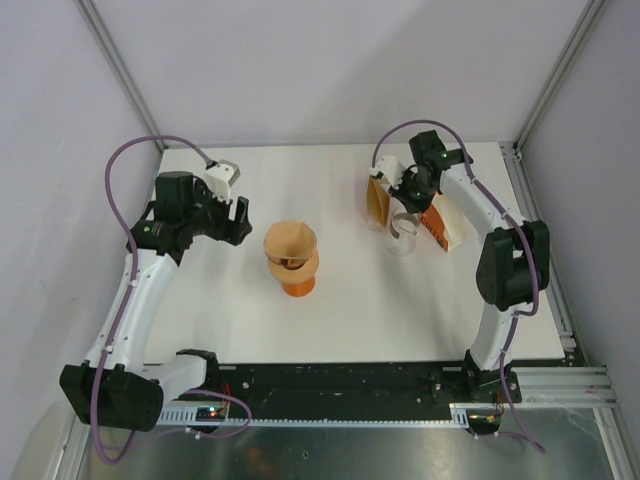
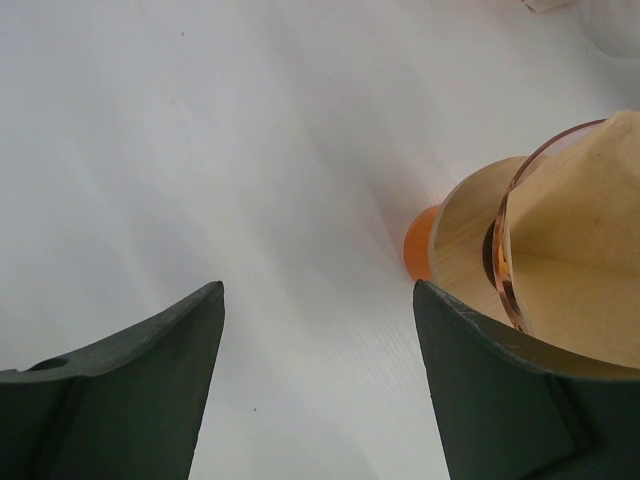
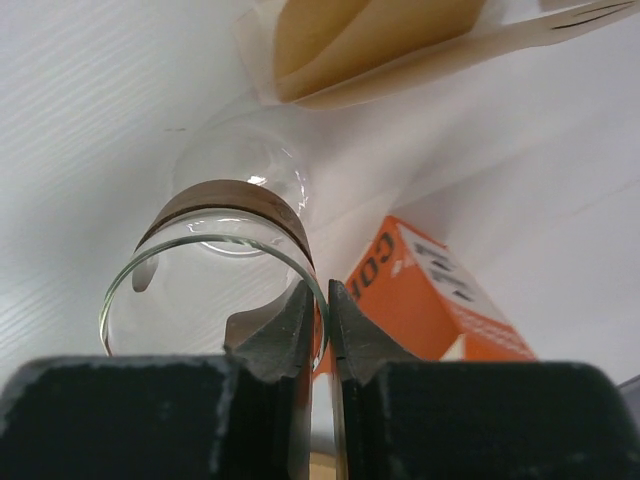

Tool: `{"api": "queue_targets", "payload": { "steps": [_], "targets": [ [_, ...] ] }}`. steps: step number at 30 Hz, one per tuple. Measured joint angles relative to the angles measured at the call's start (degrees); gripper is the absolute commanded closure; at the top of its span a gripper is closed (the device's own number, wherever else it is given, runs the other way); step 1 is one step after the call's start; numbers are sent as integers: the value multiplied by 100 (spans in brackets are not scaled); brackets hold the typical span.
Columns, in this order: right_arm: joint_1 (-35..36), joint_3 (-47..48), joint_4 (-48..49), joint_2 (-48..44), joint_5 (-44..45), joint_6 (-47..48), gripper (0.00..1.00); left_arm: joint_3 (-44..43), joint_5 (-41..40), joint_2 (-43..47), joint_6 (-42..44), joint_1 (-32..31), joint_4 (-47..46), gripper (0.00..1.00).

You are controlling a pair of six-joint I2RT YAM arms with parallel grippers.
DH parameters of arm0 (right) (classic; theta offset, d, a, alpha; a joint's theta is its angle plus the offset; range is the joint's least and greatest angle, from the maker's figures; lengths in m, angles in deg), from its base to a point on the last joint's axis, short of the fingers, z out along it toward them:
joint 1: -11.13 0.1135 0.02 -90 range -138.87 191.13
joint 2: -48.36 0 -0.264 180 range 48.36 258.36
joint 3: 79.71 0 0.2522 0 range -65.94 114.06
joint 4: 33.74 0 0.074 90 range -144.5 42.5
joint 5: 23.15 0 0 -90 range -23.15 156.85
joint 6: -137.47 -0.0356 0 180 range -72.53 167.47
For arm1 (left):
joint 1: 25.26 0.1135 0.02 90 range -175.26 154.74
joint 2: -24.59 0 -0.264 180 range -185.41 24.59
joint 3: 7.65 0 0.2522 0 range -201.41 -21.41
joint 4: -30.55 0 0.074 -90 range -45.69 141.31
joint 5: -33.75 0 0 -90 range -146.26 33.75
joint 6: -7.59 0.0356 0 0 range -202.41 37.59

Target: Place the coffee filter in the dripper

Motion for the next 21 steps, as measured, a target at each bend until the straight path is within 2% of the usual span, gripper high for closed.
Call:
{"api": "queue_targets", "payload": {
  "steps": [7,21],
  "targets": [
    [358,-595,-61,-483,76,-914,100,0,0,114,0,2,0,18],
    [1196,-1604,7,-1346,468,-3648,100,107,-2,280,2,11,2,17]
  ]
}}
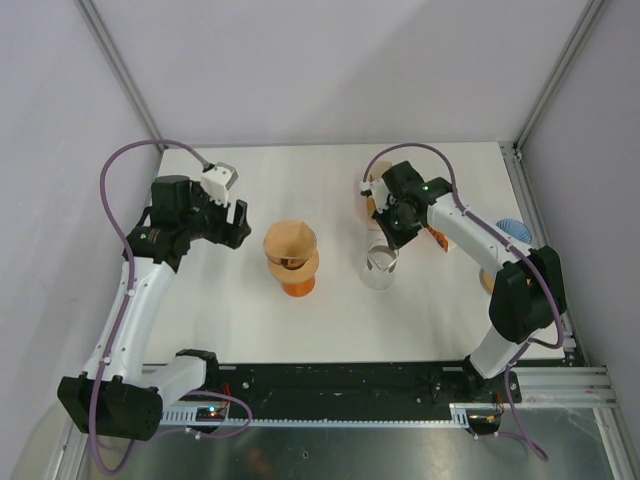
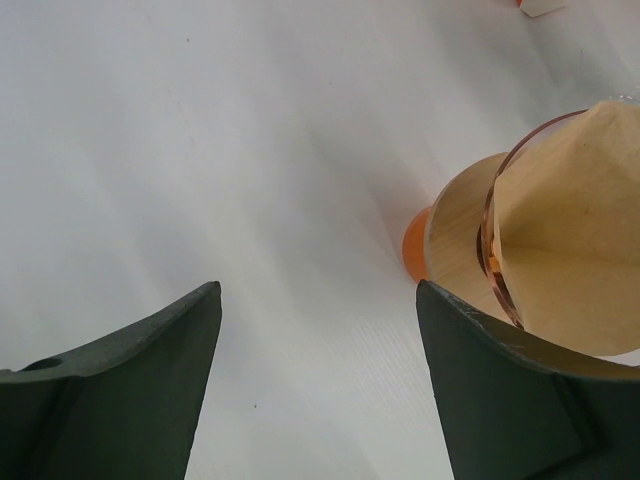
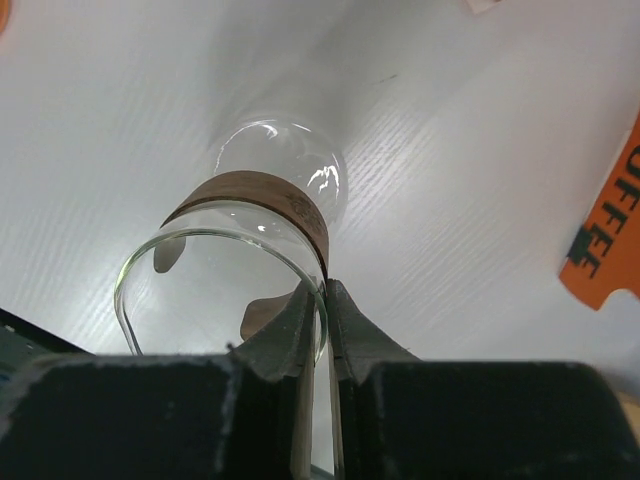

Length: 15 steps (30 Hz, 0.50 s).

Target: Place the coffee filter in the dripper

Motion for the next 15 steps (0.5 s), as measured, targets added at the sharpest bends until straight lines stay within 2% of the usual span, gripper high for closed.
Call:
{"api": "queue_targets", "payload": {
  "steps": [9,15],
  "targets": [
    [579,-24,-26,-26,466,-1119,99,11,0,33,0,22,-2,17],
    [669,-81,-24,-79,649,-1504,79,11,0,33,2,22,-2,17]
  ]
}}
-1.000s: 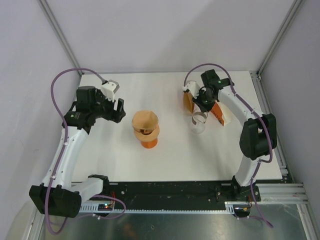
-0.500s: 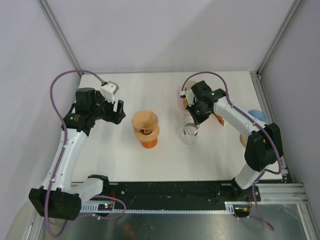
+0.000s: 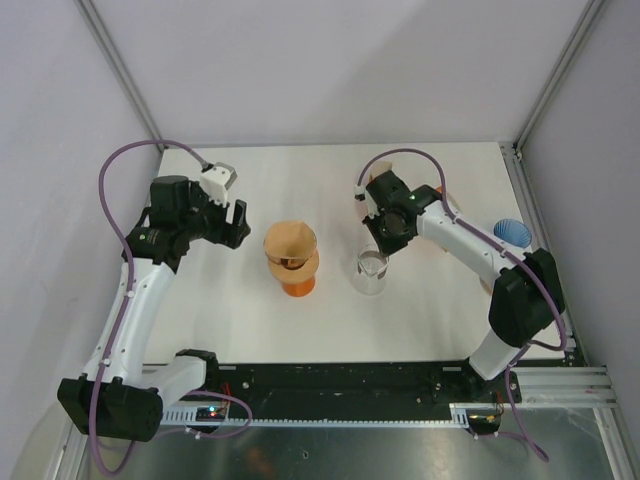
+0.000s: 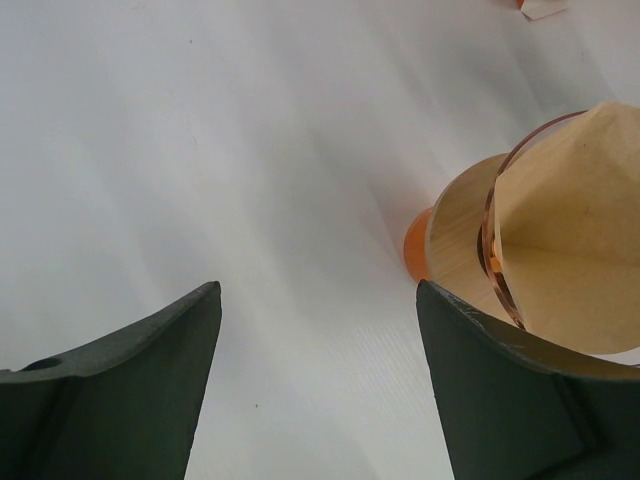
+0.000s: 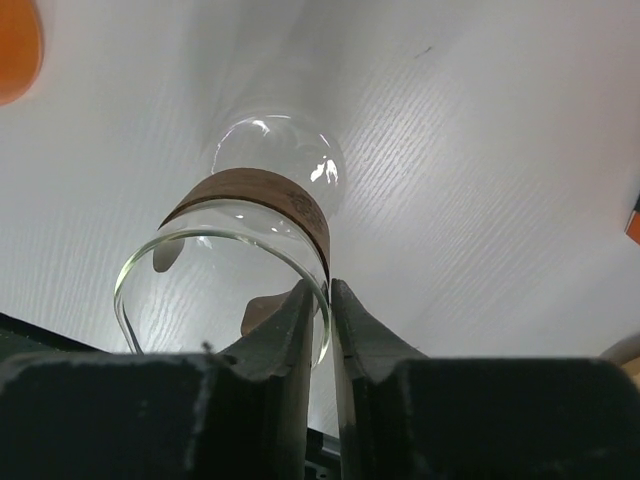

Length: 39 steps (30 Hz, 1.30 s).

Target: Place the coffee filter in the dripper

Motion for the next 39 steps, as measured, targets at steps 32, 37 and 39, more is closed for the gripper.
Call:
{"api": "queue_targets", "payload": {
  "steps": [32,37,39],
  "targets": [
    [-2789,-1773,1860,-3519,533,-1351,2,0,-4,0,4,11,0,14],
    [-3683,-2474,2061,-4225,1001,-1965,1,0,-44,0,7,11,0,14],
    [-4201,-2730,2109,-4441,1095,-2243,1,0,-48,0,7,11,0,14]
  ]
}}
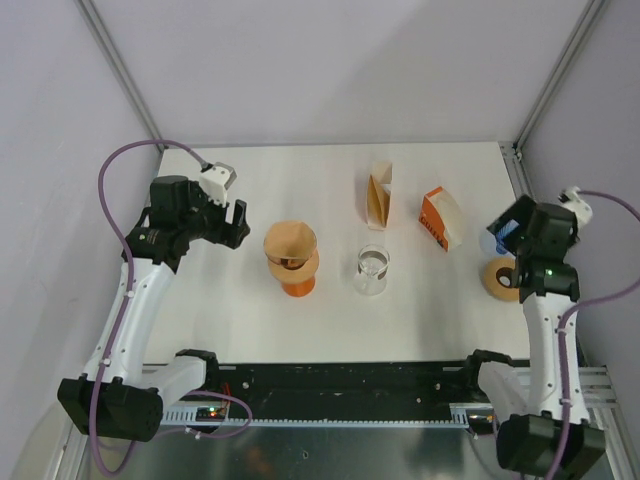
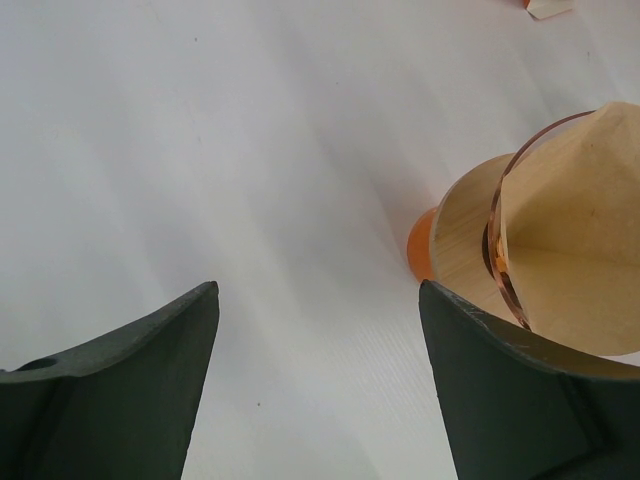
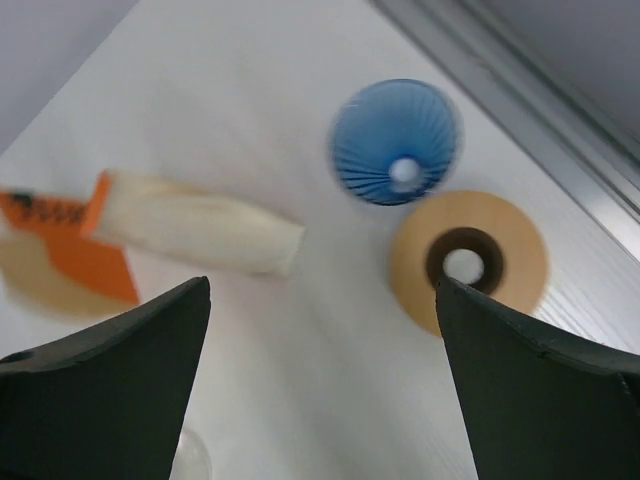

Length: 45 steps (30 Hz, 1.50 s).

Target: Place the coffee filter in the dripper

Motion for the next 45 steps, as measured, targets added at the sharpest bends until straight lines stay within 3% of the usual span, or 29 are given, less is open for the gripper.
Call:
{"api": "queue_targets", "payload": {
  "steps": [3,4,16,22,31,45],
  "targets": [
    [-822,-415,83,-210,-59,-411,1,2,-4,-7,2,0,0,14],
    [-1449,-861,107,-315,-146,-739,2,2,-26,-24,0,0,0,14],
    [-3331,-2297,538,-538,-1071,-1556,3,59,-149,-179,0,4,0,14],
    [-3386,-2527,826,-146,-1158,-1563,2,59,-190,-271,0,4,0,14],
    [-2929,-2533,1250,586,-931,-1497,5,59,-258,-271,0,4,0,14],
    [-2417,-2520,1880,1729,-153,-1351,22,59,-271,-269,4,4,0,14]
  ]
}}
